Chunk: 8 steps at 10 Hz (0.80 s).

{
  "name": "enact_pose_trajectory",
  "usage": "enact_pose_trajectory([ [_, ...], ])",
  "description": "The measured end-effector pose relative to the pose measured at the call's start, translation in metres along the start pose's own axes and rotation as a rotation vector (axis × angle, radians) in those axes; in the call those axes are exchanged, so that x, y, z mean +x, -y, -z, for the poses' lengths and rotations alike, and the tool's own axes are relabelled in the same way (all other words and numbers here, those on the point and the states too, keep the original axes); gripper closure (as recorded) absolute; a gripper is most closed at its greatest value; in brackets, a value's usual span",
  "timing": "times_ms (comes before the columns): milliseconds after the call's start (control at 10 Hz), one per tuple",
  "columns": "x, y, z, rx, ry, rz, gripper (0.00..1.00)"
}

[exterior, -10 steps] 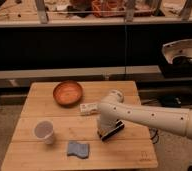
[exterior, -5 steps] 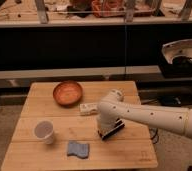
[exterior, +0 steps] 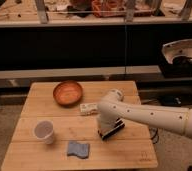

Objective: Push the eraser across the table

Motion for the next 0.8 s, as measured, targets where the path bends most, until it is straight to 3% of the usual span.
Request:
enact_pose_trajectory([
  [500, 0.004, 0.005, 0.000, -0.001, -0.002, 0.008, 0.95],
  [800, -0.003, 0.020, 0.000, -0.002, -0.012, 0.055, 0.95],
])
